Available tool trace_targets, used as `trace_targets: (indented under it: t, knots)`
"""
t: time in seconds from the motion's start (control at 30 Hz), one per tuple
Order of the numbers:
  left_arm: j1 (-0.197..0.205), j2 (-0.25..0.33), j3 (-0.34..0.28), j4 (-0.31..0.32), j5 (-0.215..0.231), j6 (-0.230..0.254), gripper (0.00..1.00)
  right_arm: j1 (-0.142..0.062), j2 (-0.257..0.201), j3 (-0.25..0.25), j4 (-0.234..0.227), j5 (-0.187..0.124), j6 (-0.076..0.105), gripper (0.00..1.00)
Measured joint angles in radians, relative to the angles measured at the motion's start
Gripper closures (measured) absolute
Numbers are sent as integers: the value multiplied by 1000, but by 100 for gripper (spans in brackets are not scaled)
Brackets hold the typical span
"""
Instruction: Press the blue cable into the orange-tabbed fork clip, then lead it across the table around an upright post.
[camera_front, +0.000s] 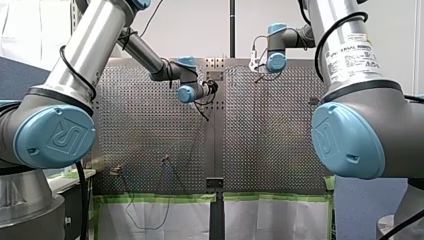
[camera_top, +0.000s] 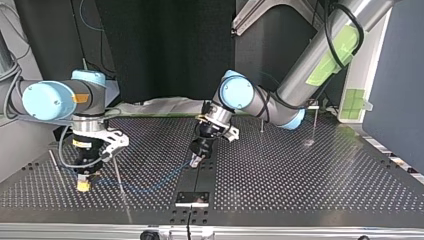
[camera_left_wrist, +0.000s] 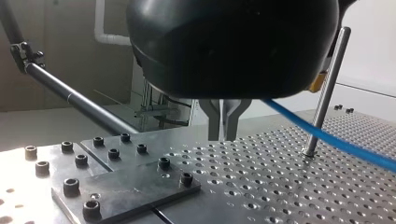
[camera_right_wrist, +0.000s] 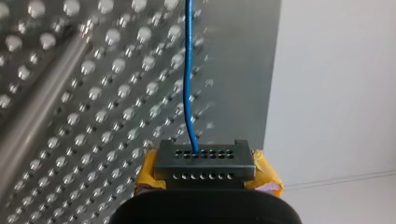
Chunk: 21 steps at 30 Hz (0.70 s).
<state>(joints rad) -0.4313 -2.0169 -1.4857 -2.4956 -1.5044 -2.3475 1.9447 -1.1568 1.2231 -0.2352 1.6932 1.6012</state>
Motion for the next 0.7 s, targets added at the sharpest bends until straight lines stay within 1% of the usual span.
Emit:
trace_targets:
  t: [0.2, 0.4, 0.57, 0.7]
  knots:
    - [4, 0, 0, 1, -2, 4, 100, -13, 2, 16, 0, 5, -1, 98]
    - [13, 0, 0, 1, -7, 5, 100, -20, 4, 31, -1, 9, -3, 98]
    - [16, 0, 0, 1, -11, 9, 100, -21, 6, 53, -2, 14, -8, 98]
    - [16, 0, 0, 1, -17, 13, 100, -18, 10, 65, -2, 16, -12, 98]
